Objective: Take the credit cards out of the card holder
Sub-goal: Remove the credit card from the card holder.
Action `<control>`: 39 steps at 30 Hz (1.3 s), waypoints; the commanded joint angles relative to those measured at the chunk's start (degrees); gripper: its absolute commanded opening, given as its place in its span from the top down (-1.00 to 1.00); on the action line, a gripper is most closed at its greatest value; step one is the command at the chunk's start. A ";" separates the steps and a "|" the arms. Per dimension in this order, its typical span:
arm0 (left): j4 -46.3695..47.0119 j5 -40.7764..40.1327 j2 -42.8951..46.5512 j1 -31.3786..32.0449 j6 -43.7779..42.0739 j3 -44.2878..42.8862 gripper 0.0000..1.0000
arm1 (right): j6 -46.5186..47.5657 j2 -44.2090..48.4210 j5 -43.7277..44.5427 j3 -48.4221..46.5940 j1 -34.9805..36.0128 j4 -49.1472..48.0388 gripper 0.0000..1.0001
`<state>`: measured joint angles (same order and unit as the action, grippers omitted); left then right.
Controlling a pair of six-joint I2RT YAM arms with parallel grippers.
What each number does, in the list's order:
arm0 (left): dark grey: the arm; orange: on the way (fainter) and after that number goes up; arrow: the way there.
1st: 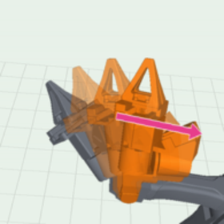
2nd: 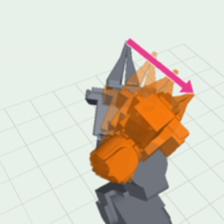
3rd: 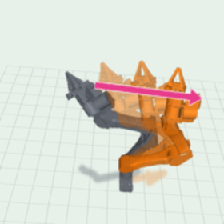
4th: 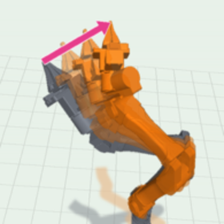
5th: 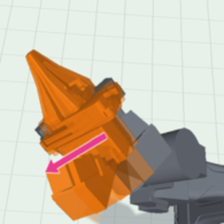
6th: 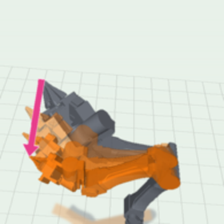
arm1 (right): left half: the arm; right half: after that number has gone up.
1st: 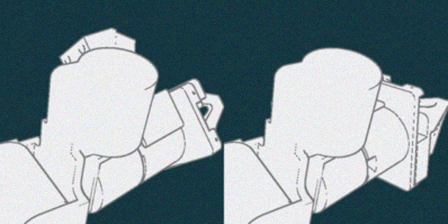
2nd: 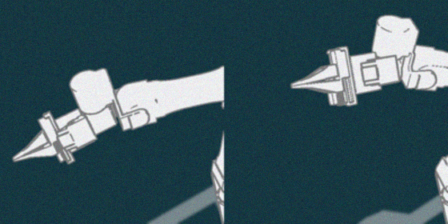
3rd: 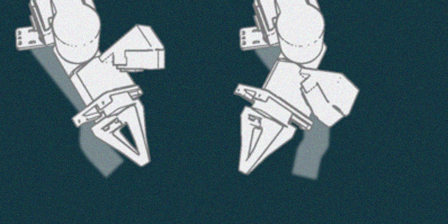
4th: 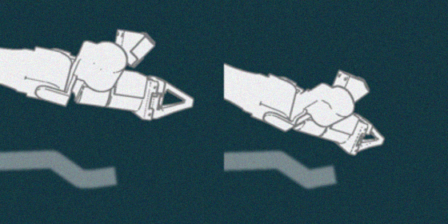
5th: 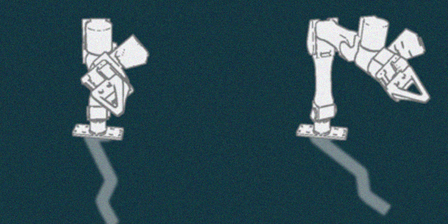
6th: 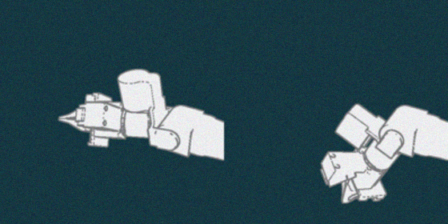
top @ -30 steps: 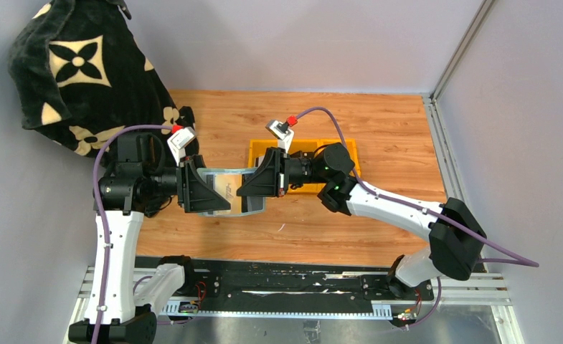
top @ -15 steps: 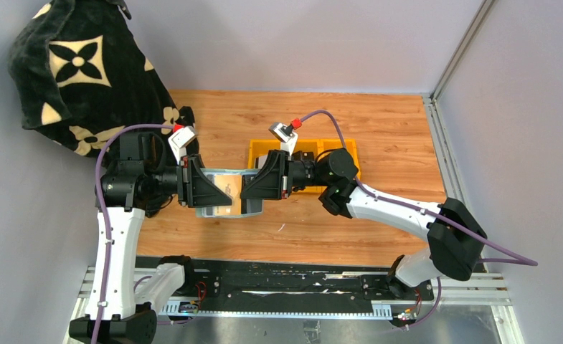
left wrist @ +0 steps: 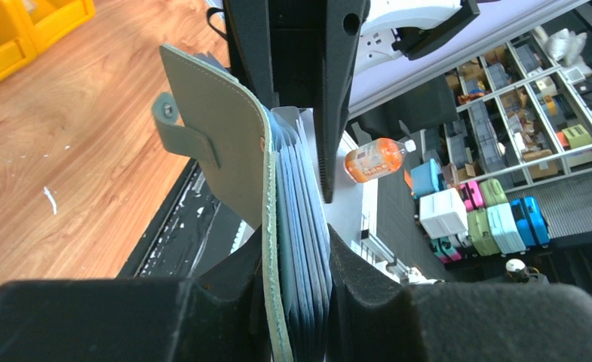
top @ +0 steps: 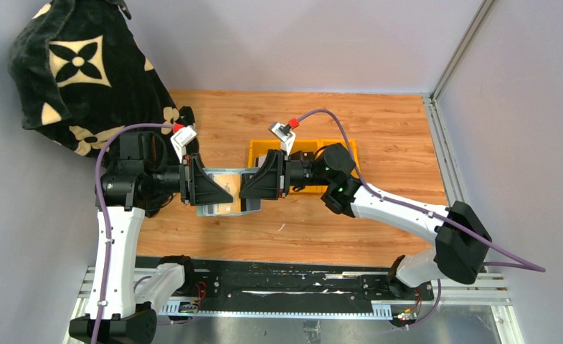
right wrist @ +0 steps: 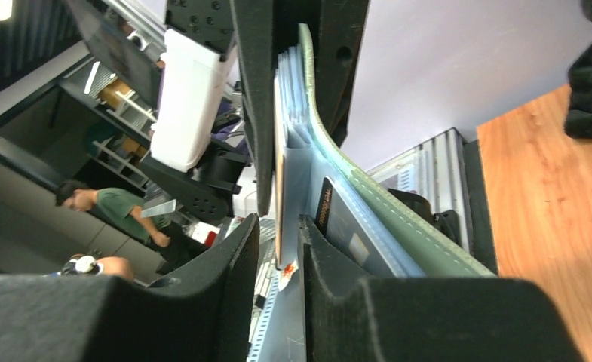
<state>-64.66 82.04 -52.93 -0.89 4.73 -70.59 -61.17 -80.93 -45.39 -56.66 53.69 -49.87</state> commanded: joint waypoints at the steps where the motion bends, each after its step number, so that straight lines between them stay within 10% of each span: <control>1: -0.11 0.85 0.31 0.11 0.81 -2.61 0.46 | 8.83 2.24 4.67 -2.24 0.89 13.32 0.53; 7: -0.11 0.57 0.38 0.09 0.80 -2.83 0.46 | 6.76 1.91 3.62 -1.97 0.82 9.66 1.00; 16: -0.16 -6.72 -0.36 0.09 0.45 -3.37 0.48 | 7.42 2.52 3.69 -3.45 1.50 11.68 0.58; 39: -0.11 -3.80 -0.71 0.09 0.60 -3.43 0.26 | 6.77 3.35 7.17 0.40 1.06 9.46 1.00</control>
<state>-64.82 74.19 -53.49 -0.89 4.69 -72.44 -54.37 -80.55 -40.16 -59.48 54.76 -37.39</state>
